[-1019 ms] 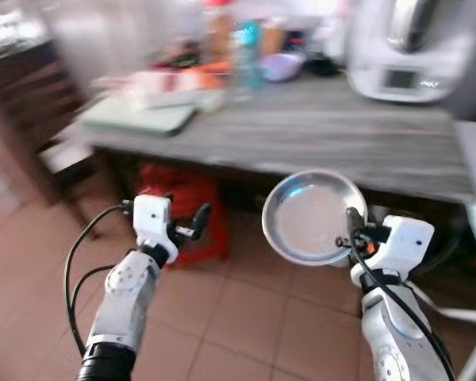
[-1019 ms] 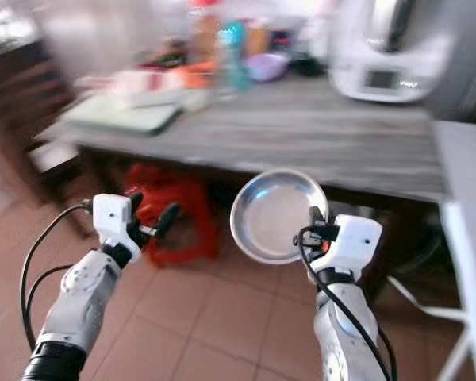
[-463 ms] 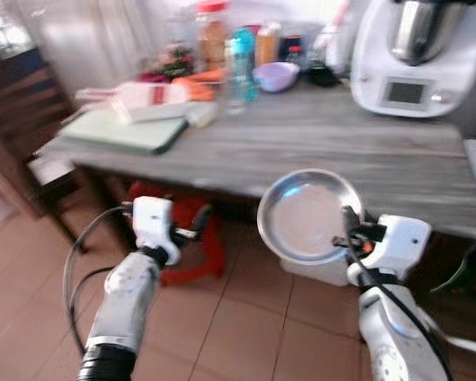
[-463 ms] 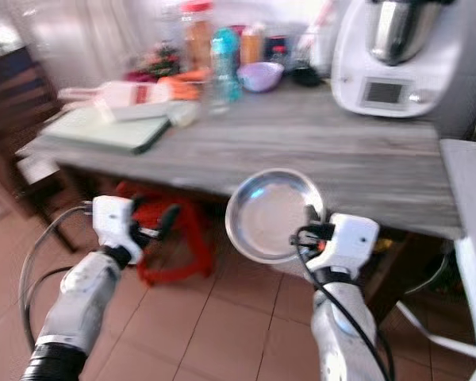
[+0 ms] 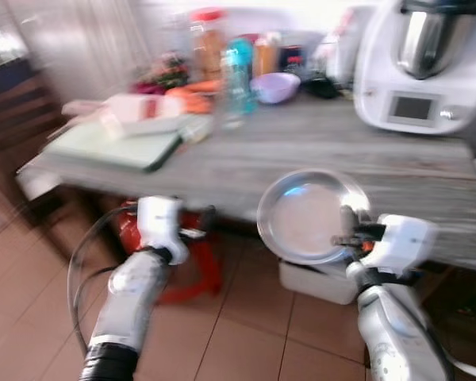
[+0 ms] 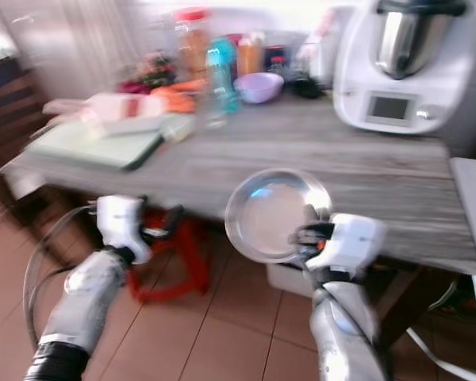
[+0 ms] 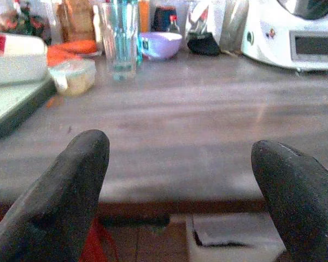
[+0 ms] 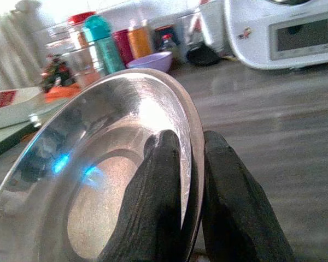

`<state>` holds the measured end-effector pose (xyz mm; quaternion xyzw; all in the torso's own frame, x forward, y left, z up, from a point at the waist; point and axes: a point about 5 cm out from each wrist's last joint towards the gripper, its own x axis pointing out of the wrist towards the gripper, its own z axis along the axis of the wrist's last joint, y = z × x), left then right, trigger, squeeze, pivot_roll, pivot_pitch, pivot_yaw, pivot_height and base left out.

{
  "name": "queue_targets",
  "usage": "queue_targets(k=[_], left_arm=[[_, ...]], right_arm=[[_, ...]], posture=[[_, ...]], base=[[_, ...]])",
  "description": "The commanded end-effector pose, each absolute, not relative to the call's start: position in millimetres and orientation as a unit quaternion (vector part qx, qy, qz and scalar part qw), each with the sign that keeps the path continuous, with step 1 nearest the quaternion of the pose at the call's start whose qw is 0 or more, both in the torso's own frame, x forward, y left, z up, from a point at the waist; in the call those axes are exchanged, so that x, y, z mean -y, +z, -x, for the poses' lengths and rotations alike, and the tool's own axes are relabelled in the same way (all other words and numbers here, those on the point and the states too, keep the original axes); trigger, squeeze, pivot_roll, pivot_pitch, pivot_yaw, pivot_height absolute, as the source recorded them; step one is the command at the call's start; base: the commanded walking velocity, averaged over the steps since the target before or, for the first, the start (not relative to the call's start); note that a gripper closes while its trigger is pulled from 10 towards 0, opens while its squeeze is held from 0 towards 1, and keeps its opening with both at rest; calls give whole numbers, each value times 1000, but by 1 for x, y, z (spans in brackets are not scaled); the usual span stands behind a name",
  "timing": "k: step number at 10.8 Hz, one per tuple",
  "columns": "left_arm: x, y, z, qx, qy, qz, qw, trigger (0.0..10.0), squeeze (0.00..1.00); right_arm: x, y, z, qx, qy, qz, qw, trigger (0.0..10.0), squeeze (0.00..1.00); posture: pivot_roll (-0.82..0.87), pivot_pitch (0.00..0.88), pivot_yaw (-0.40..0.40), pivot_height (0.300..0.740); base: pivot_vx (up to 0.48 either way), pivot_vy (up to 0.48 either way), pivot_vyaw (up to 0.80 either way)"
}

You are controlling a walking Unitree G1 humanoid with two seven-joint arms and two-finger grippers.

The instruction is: Setting the table

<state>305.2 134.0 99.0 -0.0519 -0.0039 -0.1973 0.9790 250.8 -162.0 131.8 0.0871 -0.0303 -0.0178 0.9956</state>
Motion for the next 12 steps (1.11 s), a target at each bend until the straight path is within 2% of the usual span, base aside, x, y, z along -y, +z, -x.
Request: queue_targets(k=[1,4,7,9,12], left_arm=[[-126,101,-306,7,-212,52,976,10000,0],[-127,98,-304,5,-213,48,976,10000,0],[-146,85,-288,1,-205,32,978,10000,0],[-148,82,-273,-18,-285,54,957,10000,0],[-151,76,-264,-44,-337,37,940,10000,0]], right_arm=[[167,136,-251,41,-25,-86,995,10000,0],[169,137,-254,41,-29,-92,994,10000,0],[174,127,-255,20,-44,-119,992,10000,0],[176,122,-264,8,-49,-139,989,10000,0],[167,121,-283,-4,-42,-179,983,10000,0]], posture=[[-18,0,81,740],[-22,0,75,740],[-18,0,70,740],[3,0,57,740],[8,0,56,740]], base=[[480,0,0],[480,0,0],[0,0,0],[0,0,0],[0,0,0]])
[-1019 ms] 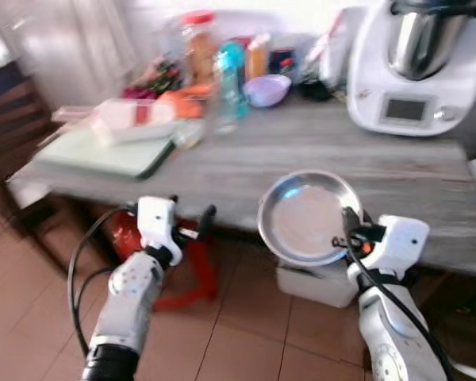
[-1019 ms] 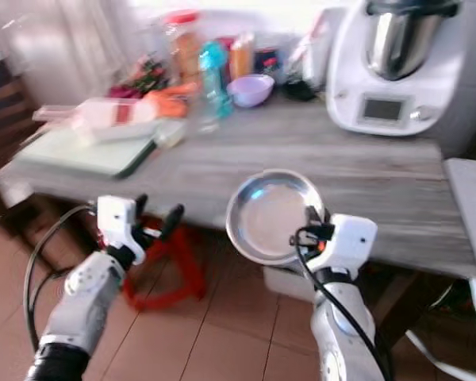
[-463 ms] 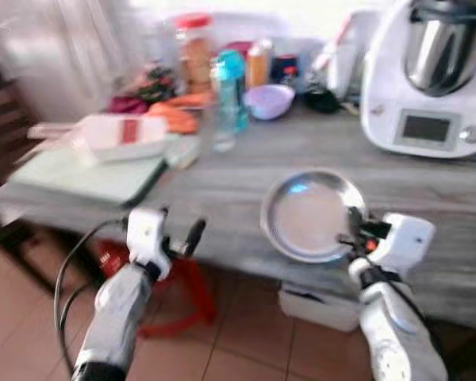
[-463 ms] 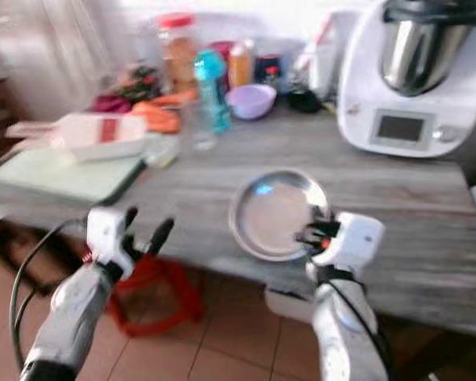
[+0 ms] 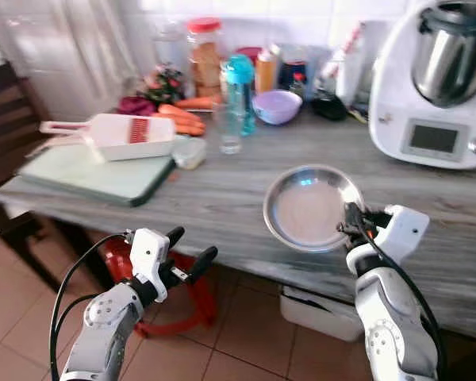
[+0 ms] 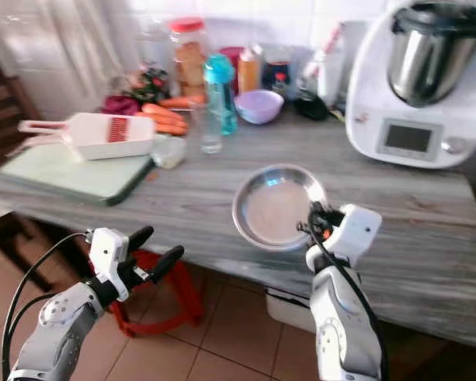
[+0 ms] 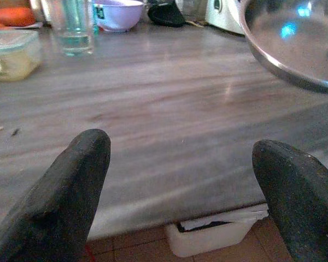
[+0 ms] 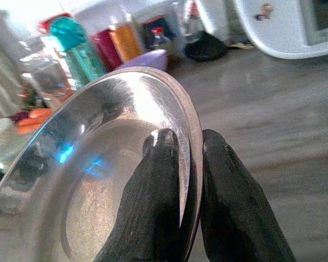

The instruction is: Setting the table

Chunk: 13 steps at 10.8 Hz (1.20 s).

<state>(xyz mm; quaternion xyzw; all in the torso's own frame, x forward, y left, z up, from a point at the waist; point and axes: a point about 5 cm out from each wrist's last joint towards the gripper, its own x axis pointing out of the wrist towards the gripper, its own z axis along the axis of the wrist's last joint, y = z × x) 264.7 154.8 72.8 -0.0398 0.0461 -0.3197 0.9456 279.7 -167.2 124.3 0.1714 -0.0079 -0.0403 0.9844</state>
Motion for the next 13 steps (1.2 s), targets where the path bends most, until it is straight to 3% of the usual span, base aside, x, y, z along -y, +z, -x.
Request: queue_targets(k=[1,4,13], left_arm=[[-151,74,-263,-47,-345,35,937,10000,0],[-142,72,-259,-52,-378,50,923,10000,0],[-135,71,-259,-51,-402,65,912,10000,0]], right_arm=[[164,121,-287,-9,-38,-184,982,10000,0],[156,111,-305,-65,-47,-211,974,10000,0],[143,97,-330,-116,-56,-250,960,10000,0]], posture=[[2,0,59,740],[4,0,59,740],[2,0,65,740]], base=[[0,0,0],[0,0,0],[0,0,0]])
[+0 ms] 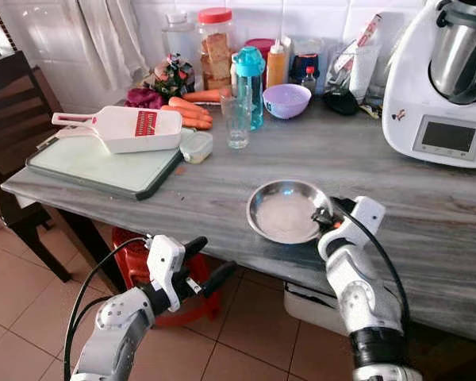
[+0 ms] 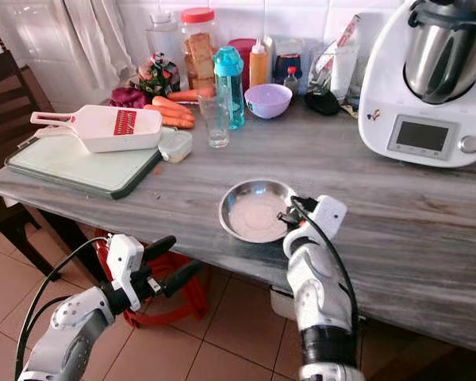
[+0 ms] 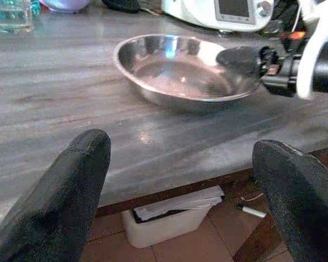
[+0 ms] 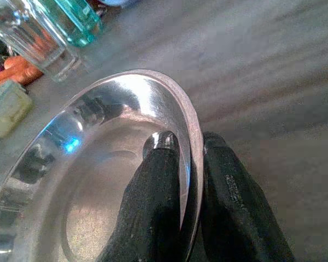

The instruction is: Setting the table

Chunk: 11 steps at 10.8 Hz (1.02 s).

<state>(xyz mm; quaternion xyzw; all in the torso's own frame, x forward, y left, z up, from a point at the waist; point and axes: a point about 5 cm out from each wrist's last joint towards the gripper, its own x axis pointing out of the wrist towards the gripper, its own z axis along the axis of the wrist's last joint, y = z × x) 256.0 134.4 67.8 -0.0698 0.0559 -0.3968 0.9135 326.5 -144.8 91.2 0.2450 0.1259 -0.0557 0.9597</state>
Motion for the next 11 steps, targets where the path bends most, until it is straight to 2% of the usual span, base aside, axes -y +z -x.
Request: queue_targets(k=[1,3,4,5,6,11], left_arm=[[-135,72,-259,-51,-408,63,909,10000,0],[-133,73,-260,-50,-410,61,909,10000,0],[-132,74,-261,-48,-410,62,909,10000,0],[-131,75,-263,-47,-410,63,909,10000,0],[-129,75,-265,-45,-409,66,909,10000,0],[-125,77,-265,-43,-408,72,909,10000,0]], right_arm=[[139,96,-332,-124,-56,-258,957,10000,0],[133,90,-332,-140,-47,-251,957,10000,0],[132,86,-331,-147,-45,-252,956,10000,90],[131,84,-330,-150,-43,-254,955,10000,584],[132,83,-330,-149,-43,-254,955,10000,1000],[135,88,-333,-129,-44,-254,957,10000,1000]], posture=[[2,0,65,740],[2,0,67,740],[2,0,67,740],[0,0,67,740],[0,0,67,740],[-3,0,68,740]], base=[[0,0,0],[0,0,0],[0,0,0],[0,0,0],[0,0,0],[0,0,0]])
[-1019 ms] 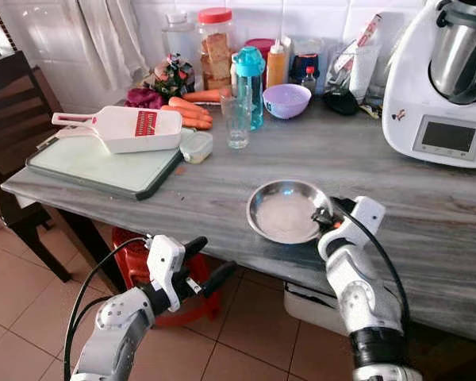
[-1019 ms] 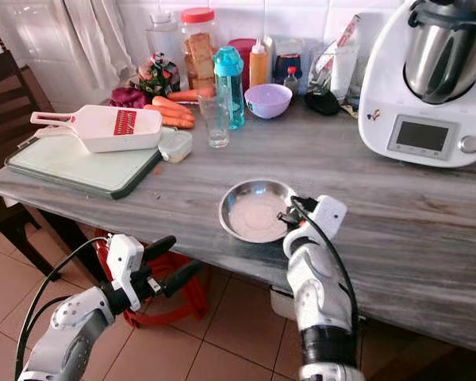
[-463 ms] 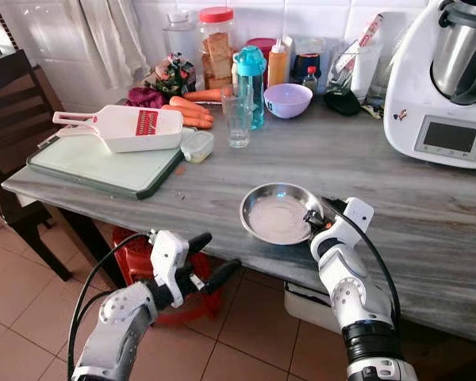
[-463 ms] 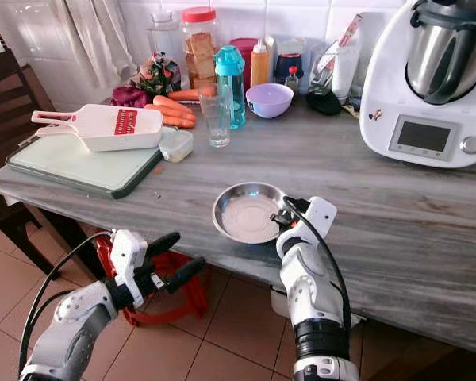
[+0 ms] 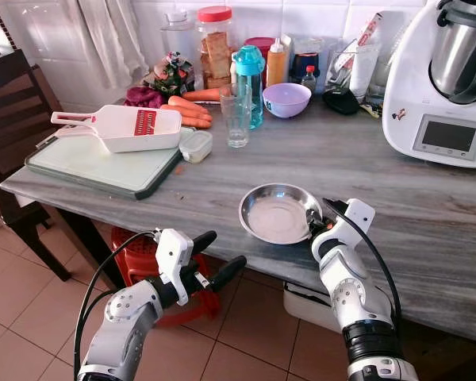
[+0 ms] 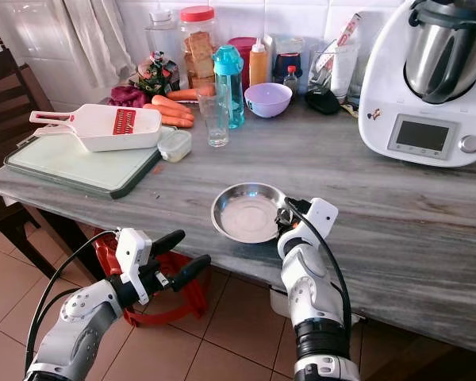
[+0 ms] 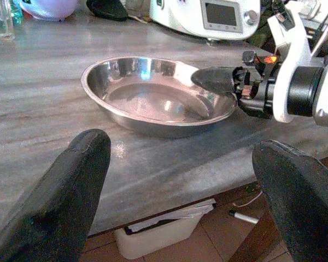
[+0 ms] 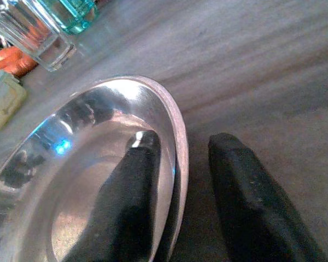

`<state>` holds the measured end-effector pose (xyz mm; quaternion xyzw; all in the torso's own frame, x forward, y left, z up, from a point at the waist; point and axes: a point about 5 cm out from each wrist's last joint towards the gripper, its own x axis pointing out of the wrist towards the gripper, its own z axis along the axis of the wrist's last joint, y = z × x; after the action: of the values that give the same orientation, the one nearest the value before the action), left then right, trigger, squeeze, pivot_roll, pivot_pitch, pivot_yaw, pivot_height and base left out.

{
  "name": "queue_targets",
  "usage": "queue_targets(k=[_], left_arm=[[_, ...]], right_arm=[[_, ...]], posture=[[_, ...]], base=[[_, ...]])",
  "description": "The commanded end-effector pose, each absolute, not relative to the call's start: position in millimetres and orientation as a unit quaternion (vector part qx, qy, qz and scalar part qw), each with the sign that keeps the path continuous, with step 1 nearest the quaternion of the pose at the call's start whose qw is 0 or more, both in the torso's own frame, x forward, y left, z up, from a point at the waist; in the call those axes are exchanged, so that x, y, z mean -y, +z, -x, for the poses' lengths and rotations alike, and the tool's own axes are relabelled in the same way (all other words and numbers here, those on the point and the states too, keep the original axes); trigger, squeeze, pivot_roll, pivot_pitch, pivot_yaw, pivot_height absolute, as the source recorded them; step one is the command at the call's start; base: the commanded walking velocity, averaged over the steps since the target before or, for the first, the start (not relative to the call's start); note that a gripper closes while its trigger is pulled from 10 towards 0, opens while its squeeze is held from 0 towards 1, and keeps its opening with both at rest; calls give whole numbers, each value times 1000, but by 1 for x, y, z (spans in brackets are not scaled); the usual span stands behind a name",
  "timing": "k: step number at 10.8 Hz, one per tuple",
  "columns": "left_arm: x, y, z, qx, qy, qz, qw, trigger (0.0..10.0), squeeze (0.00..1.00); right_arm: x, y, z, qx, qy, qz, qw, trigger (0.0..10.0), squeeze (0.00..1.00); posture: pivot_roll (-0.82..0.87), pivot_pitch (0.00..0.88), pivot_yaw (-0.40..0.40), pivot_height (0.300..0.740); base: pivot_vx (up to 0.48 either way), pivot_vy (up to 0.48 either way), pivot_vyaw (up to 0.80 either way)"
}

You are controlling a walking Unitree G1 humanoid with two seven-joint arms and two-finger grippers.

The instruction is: Setting the table

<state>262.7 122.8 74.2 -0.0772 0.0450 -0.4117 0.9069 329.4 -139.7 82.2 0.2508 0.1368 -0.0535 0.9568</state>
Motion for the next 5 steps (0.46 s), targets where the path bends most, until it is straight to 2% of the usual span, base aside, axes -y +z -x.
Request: queue_targets(k=[1,5], left_arm=[[-125,78,-266,-43,-404,76,910,10000,0],[-126,78,-269,-41,-399,83,912,10000,0]], right_arm=[[133,93,-335,-116,-38,-250,960,10000,1000],[132,118,-335,-57,-3,-208,977,10000,1000]], posture=[[-3,0,68,740],[-4,0,68,740]], base=[[0,0,0],[0,0,0]])
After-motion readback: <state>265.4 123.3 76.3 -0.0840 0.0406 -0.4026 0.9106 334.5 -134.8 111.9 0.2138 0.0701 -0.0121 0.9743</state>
